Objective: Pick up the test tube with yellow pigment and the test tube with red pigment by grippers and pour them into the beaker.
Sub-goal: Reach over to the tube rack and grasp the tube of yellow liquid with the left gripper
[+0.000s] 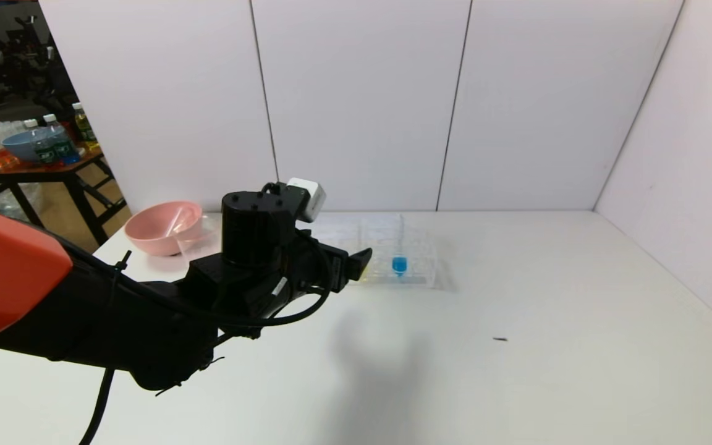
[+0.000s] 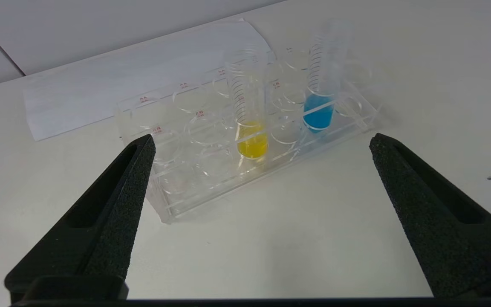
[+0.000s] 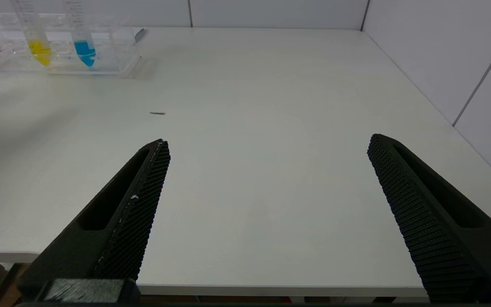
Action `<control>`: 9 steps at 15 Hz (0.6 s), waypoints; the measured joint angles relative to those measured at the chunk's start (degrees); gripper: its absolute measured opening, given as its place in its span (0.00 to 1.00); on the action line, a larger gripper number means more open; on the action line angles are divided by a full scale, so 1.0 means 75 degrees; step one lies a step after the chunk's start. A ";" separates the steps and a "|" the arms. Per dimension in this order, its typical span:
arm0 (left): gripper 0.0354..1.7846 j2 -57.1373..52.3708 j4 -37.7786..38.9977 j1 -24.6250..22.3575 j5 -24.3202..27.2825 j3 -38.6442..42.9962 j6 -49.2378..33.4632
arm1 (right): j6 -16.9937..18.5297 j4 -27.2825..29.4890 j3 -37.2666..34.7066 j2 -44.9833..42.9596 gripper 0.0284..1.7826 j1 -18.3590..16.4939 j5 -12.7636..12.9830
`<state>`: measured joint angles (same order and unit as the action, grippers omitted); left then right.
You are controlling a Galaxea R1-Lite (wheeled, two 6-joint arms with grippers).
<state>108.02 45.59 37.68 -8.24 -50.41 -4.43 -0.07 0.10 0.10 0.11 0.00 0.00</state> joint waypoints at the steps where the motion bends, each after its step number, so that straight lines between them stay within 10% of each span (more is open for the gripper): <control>1: 0.99 0.0091 0.0000 0.0010 -0.0070 -0.0078 0.0000 | 0.0000 0.0000 0.0000 0.0000 0.95 0.0000 0.0000; 9: 0.99 0.0878 0.0164 0.0003 -0.0172 -0.0819 0.0010 | 0.0000 0.0000 0.0000 0.0000 0.95 0.0000 -0.0003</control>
<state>114.60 46.82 37.71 -9.53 -56.55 -4.35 -0.07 0.10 0.10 0.11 0.00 -0.02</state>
